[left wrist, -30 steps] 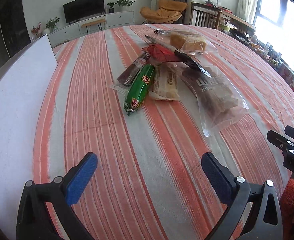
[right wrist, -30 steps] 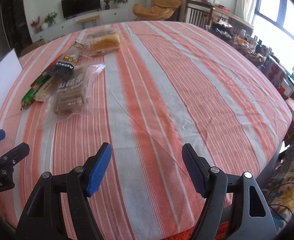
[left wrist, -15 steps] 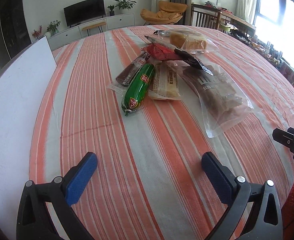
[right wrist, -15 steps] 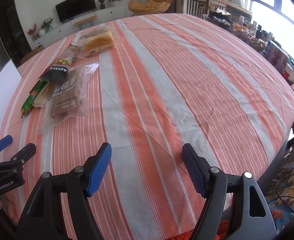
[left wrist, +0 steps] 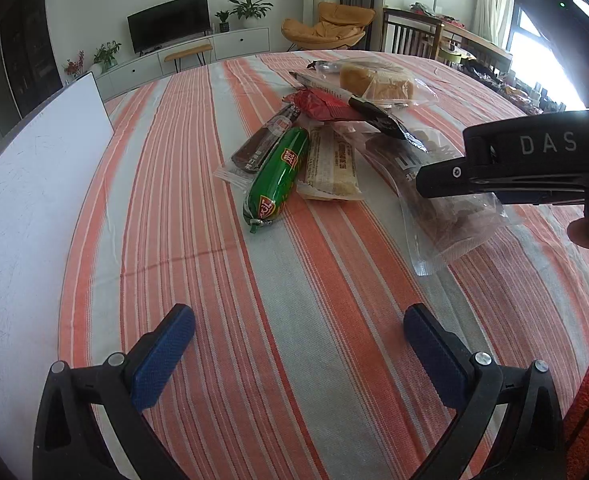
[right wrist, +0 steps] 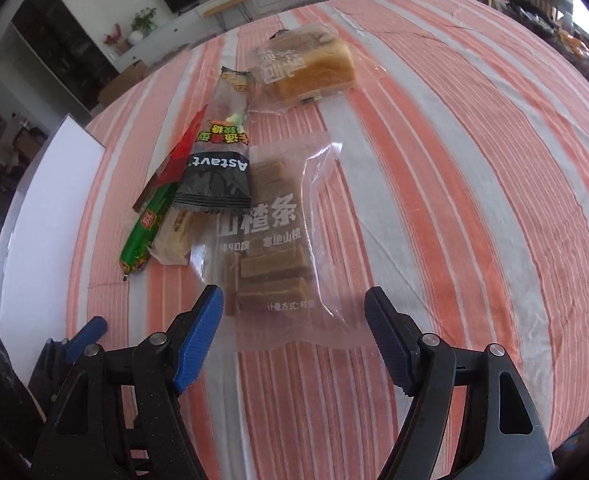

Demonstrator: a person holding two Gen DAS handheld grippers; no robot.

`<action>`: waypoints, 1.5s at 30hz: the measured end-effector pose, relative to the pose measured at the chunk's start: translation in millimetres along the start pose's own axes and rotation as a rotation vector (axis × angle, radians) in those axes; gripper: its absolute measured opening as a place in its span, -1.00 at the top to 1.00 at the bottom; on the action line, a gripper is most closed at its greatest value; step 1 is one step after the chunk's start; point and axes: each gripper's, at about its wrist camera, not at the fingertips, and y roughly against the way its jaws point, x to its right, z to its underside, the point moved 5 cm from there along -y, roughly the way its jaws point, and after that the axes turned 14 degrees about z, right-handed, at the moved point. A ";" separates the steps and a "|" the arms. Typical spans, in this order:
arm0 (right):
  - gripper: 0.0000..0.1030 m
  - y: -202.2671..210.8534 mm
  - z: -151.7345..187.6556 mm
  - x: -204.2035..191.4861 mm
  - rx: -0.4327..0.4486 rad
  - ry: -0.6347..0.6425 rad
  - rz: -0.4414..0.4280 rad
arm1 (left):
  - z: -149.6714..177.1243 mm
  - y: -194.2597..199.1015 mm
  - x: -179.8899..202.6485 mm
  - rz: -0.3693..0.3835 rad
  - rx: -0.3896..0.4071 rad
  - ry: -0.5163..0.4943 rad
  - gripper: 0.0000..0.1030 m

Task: Organize snacks
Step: 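Move both tools back over the table toward the clear hawthorn-strip bag, then close the right tool on the clear bag of hawthorn strips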

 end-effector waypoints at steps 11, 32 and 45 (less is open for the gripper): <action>-0.80 -24.6 -4.9 -45.4 -0.014 0.205 0.155 | 0.0 -0.1 0.0 0.000 0.000 0.000 -1.00; -0.85 -7.7 -27.3 -22.2 -0.099 0.015 -0.049 | 0.4 -0.3 0.2 0.000 0.001 -0.001 -1.00; -0.79 -27.6 -14.0 -18.3 -0.027 0.151 0.161 | 0.5 -0.2 0.5 0.000 0.001 -0.001 -1.00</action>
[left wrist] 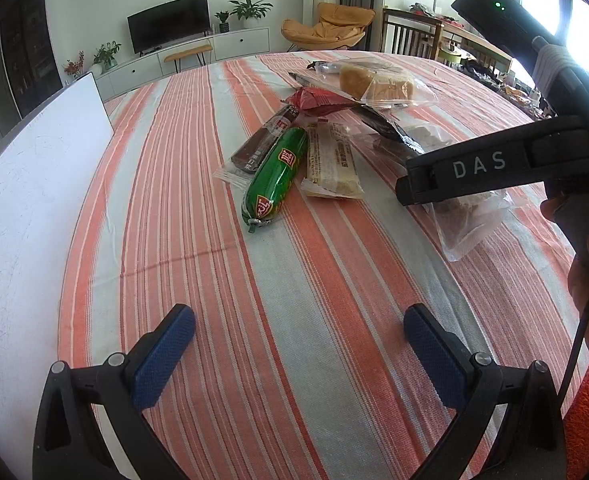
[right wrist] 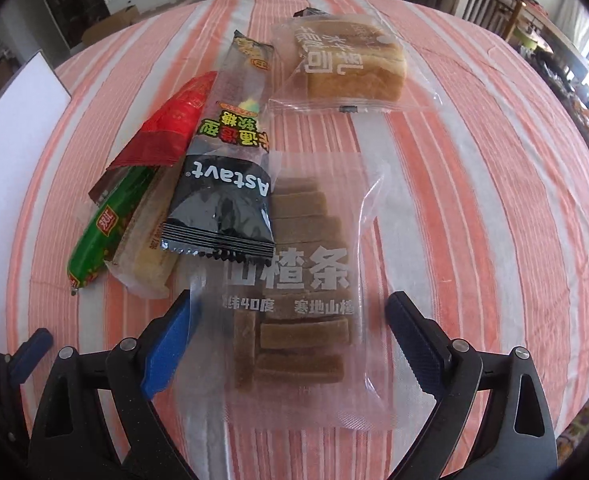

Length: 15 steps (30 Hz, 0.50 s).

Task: Organize snacks

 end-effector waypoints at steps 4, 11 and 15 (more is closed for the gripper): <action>-0.20 8.6 7.5 25.1 0.054 -0.052 -0.061 | 0.1 0.1 0.1 0.000 0.000 0.000 -1.00; -0.18 18.3 52.0 85.3 0.151 -0.178 0.056 | 0.1 0.1 0.0 0.000 0.000 0.000 -1.00; -0.32 17.3 64.3 98.8 0.192 -0.235 0.079 | 0.0 -0.1 0.0 0.001 0.000 0.000 -1.00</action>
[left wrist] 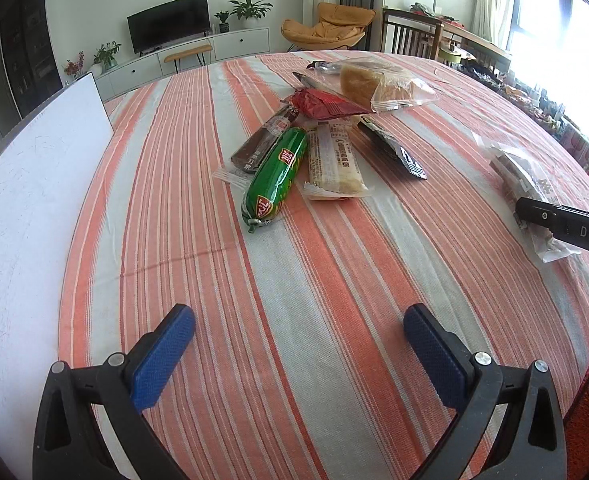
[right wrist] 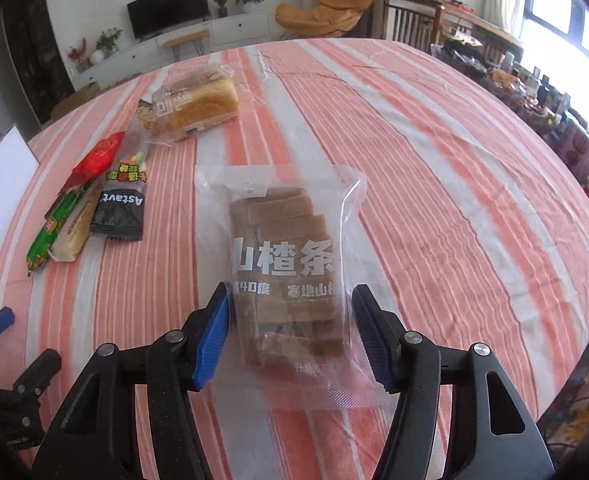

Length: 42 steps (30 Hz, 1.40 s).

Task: Organize snacks

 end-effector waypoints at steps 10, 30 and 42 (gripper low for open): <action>-0.74 -7.9 3.4 1.7 -0.012 0.000 0.040 | 0.5 0.2 0.4 0.006 -0.003 -0.001 -1.00; -0.80 -7.9 5.0 1.9 -0.011 0.004 0.040 | -72.4 -29.1 -18.0 0.028 -0.137 -0.038 0.47; -0.80 -8.0 4.6 1.4 -0.010 0.004 0.040 | -3.2 17.8 -6.7 0.087 -0.167 0.019 0.56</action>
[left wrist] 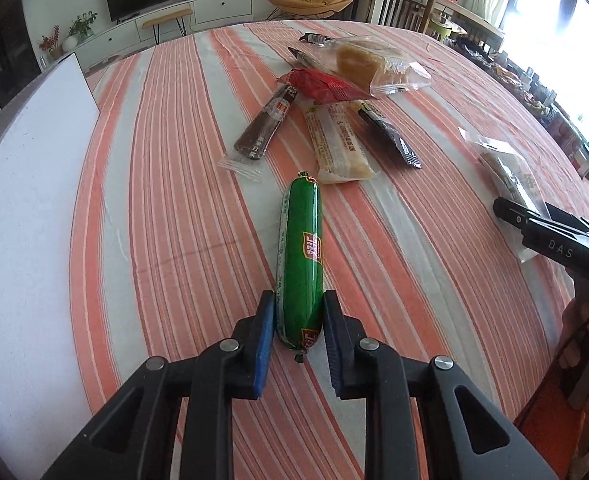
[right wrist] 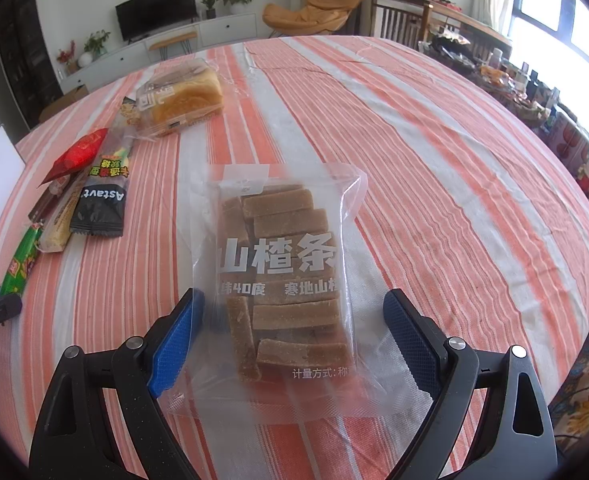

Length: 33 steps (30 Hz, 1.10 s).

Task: Organize snacks

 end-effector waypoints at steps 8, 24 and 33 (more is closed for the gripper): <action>-0.80 -0.3 -0.2 0.0 0.000 0.000 0.001 | 36.8 14.6 31.1 0.006 -0.029 -0.107 -0.49; -0.80 -0.2 -0.2 -0.1 0.001 0.002 0.000 | 24.7 -10.5 15.6 -0.027 0.009 -0.073 -0.99; -0.80 -0.4 -0.4 -0.5 0.001 0.002 0.000 | 23.7 -11.4 15.8 -0.033 0.018 -0.066 -1.00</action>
